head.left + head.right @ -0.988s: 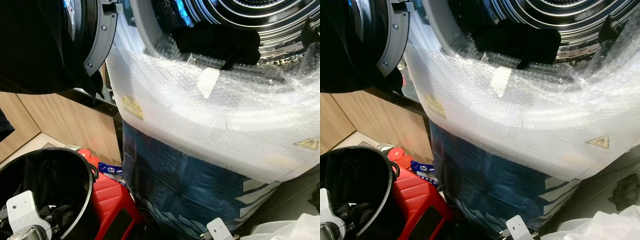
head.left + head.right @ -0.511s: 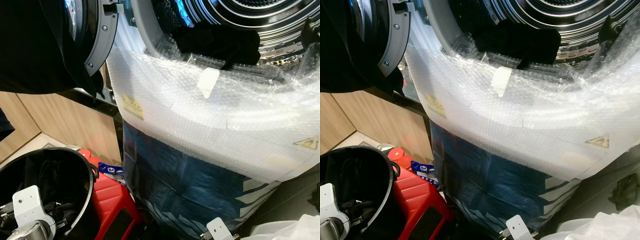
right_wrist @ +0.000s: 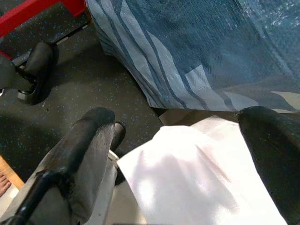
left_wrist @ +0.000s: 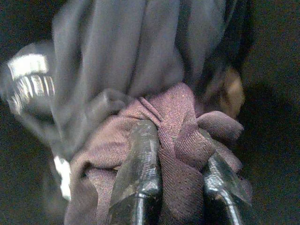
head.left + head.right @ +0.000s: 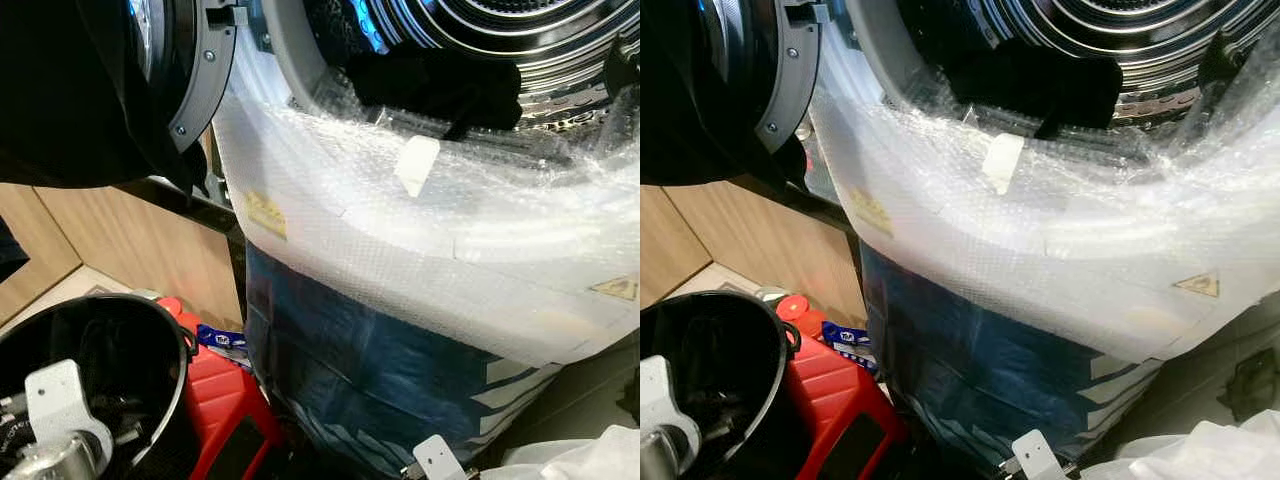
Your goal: Clothes washing
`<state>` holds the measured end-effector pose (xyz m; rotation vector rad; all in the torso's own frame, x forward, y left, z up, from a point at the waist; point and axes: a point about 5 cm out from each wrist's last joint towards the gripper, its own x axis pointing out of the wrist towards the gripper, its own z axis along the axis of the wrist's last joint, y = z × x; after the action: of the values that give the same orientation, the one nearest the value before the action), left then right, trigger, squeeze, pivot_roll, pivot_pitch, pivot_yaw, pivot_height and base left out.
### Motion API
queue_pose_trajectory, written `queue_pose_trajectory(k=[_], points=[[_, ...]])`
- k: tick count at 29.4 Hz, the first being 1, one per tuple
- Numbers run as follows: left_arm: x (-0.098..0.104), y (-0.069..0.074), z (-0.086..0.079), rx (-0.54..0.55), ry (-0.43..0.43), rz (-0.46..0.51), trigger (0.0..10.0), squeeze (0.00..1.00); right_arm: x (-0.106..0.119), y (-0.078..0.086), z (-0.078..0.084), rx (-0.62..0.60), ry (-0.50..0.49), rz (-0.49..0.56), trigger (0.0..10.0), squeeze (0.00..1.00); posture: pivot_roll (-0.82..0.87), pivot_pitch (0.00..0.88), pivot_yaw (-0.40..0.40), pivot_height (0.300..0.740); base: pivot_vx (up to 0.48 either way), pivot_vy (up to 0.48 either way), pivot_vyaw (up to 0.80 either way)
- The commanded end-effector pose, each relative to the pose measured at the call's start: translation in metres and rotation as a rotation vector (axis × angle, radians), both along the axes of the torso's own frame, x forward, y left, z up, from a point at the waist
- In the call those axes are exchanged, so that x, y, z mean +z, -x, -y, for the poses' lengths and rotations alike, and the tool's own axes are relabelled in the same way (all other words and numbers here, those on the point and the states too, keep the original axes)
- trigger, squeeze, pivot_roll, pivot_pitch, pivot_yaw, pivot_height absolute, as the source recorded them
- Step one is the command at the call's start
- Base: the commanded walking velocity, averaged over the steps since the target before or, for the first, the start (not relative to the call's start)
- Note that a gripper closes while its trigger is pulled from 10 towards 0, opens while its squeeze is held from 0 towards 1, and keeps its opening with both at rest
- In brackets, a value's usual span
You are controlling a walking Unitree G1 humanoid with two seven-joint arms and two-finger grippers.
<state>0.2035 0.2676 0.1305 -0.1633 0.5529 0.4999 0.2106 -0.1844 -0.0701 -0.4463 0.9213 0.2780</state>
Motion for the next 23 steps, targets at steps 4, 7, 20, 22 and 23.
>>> queue_pose_trajectory(k=[4,7,20,22,23], points=[[0.029,-0.008,0.0,-0.139,-0.131,0.092,0.0,0.0,-0.006,0.011,-0.001,0.003,0.0,-0.041,10.0,0.0,0.23,0.094,-0.02,0.74,0.0,0.0,0.0],[0.056,-0.019,-0.001,-0.235,-0.214,0.16,0.0,0.0,-0.007,0.011,-0.004,0.009,-0.005,-0.041,10.0,0.0,0.23,0.086,-0.016,0.74,0.0,0.0,0.0],[0.119,-0.056,0.074,-0.881,-0.252,0.4,0.0,0.0,-0.01,0.015,-0.01,0.017,-0.01,-0.052,10.0,0.0,0.22,0.04,0.0,0.74,0.0,0.0,0.0],[0.12,-0.058,0.084,-0.941,-0.236,0.406,0.0,0.0,-0.01,0.015,-0.01,0.014,-0.011,-0.051,10.0,0.0,0.21,0.042,0.001,0.74,0.0,0.0,0.0],[0.12,-0.059,0.088,-0.965,-0.228,0.407,0.0,0.0,-0.01,0.015,-0.011,0.012,-0.011,-0.051,10.0,0.0,0.21,0.042,0.001,0.74,0.0,0.0,0.0]])
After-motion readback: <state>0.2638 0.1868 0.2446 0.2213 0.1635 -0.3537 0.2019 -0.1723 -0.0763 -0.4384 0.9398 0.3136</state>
